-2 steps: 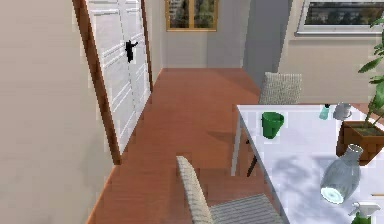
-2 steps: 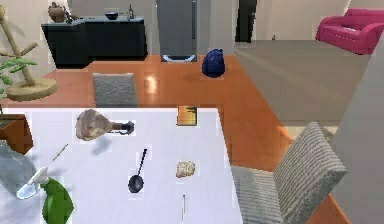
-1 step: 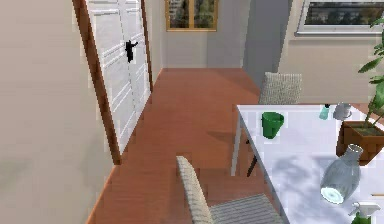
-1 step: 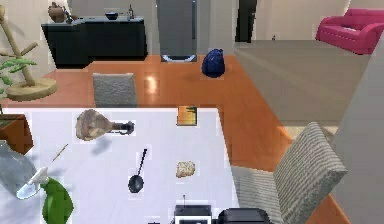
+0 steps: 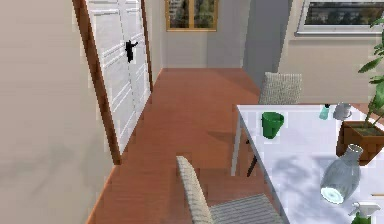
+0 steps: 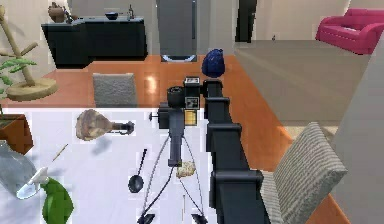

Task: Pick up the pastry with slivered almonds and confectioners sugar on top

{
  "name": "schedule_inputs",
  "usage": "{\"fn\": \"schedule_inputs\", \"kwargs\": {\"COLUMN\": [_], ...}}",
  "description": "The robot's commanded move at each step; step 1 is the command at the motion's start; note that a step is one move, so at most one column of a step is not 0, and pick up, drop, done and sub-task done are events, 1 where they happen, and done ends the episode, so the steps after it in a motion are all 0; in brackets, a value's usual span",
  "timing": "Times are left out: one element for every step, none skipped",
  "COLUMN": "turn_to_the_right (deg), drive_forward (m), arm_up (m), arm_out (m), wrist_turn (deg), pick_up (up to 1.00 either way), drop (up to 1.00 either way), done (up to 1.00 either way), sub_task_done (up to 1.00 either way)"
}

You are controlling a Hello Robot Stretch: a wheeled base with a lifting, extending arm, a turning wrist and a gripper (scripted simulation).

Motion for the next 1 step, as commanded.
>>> {"fn": "schedule_inputs", "kwargs": {"turn_to_the_right": [0.0], "drive_forward": [0.00], "arm_up": [0.00], "arm_out": [0.00], "wrist_turn": [45.0], "pick_up": [0.00], "drop": [0.00], "done": [0.00], "sub_task_done": [0.00]}}
